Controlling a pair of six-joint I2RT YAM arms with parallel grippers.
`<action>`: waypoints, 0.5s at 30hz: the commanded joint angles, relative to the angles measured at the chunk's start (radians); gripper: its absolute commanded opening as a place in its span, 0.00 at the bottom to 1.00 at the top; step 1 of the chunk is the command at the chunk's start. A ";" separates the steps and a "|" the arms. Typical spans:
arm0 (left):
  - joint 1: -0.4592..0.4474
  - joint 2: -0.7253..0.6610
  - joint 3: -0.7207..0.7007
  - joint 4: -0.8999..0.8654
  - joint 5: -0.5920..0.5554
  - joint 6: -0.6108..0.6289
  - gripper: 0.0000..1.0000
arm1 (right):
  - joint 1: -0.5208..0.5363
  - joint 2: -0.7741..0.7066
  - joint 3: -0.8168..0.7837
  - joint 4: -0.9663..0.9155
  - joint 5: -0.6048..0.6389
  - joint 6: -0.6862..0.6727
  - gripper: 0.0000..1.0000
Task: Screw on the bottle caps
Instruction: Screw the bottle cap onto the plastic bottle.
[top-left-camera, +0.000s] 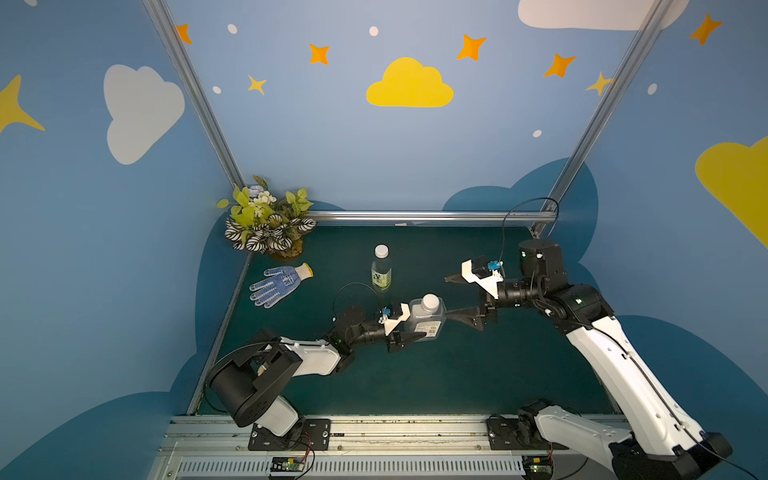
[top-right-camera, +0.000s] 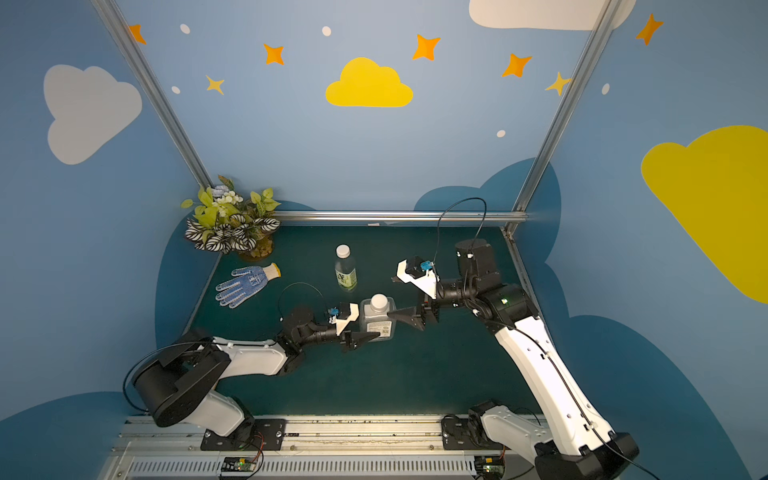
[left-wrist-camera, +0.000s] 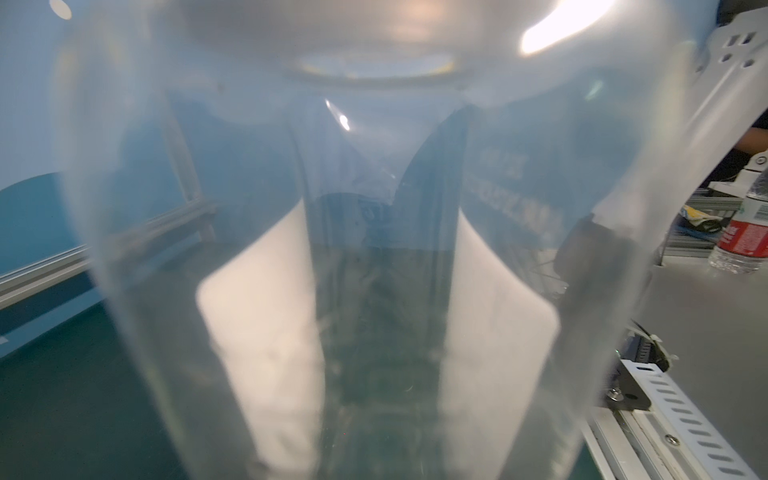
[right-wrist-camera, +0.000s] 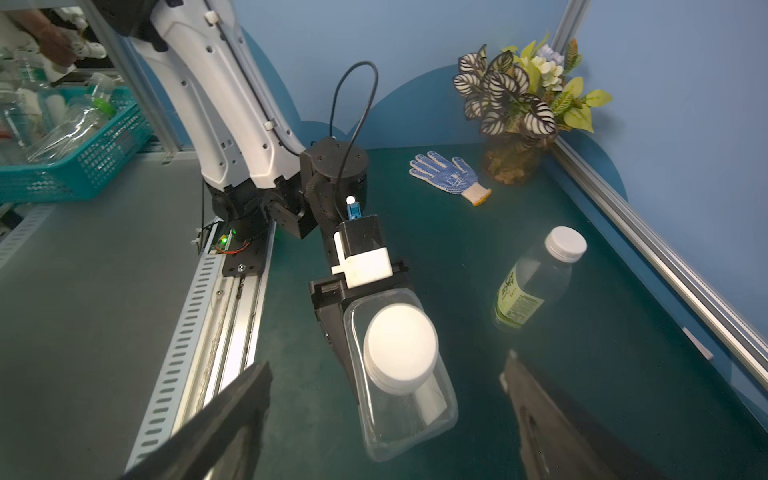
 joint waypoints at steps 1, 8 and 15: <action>0.005 -0.023 0.018 0.027 0.082 -0.015 0.27 | 0.001 0.055 0.033 -0.058 -0.153 -0.119 0.87; 0.005 -0.015 0.024 0.049 0.098 -0.025 0.27 | 0.037 0.113 0.023 -0.040 -0.151 -0.159 0.88; 0.005 -0.016 0.026 0.049 0.097 -0.027 0.27 | 0.065 0.146 0.027 -0.076 -0.116 -0.197 0.75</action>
